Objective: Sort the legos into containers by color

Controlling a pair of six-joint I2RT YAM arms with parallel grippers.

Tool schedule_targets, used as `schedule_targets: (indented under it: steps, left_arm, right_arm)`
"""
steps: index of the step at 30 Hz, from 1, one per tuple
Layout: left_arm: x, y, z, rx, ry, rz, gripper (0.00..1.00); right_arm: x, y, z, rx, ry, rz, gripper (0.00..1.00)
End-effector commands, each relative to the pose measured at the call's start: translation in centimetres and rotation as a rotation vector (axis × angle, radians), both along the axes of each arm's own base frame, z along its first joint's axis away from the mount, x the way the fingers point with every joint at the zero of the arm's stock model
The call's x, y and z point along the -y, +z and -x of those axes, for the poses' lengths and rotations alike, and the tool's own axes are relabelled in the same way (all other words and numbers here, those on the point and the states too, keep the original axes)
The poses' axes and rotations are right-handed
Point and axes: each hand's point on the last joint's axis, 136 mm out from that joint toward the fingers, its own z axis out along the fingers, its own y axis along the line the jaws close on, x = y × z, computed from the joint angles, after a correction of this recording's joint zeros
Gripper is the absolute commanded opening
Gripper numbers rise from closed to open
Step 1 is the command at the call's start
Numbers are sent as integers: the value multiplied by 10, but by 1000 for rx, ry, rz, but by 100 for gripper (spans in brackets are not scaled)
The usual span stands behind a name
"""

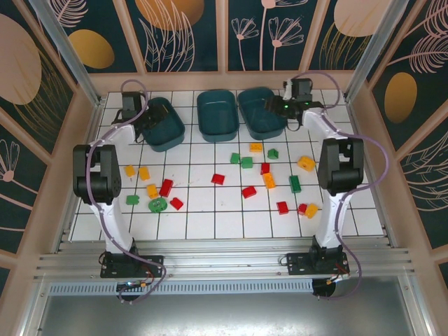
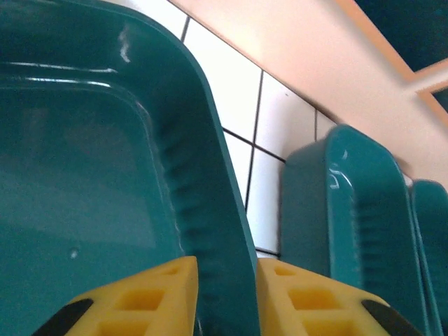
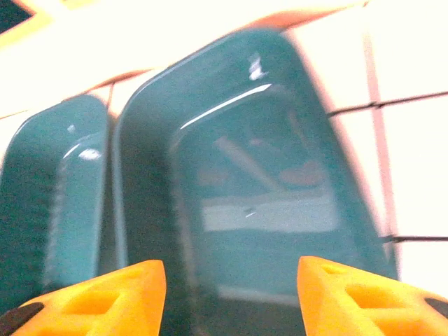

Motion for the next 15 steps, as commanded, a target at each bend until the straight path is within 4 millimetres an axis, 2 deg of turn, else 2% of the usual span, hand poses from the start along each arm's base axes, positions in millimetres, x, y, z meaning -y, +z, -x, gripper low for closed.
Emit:
schedule_targets:
  steps: [1, 3, 8, 11, 15]
  left_arm:
    - [-5, -37, -6, -113, 24, -77, 26]
    - [-7, -53, -10, -150, 24, -98, 23]
    - [-8, -82, -13, -208, 12, -126, 19]
    - [2, -90, -14, -212, -43, -118, 18]
    - [15, -102, -16, -233, -104, -158, 18]
  right_arm:
    - [28, -15, 2, -29, -13, 131, 57]
    - [36, -28, 0, -58, -10, 167, 58]
    - [31, -48, -6, -86, 35, 163, 58]
    - [28, -57, -7, -97, 35, 155, 54]
    - [29, -68, 0, -110, -21, 158, 45]
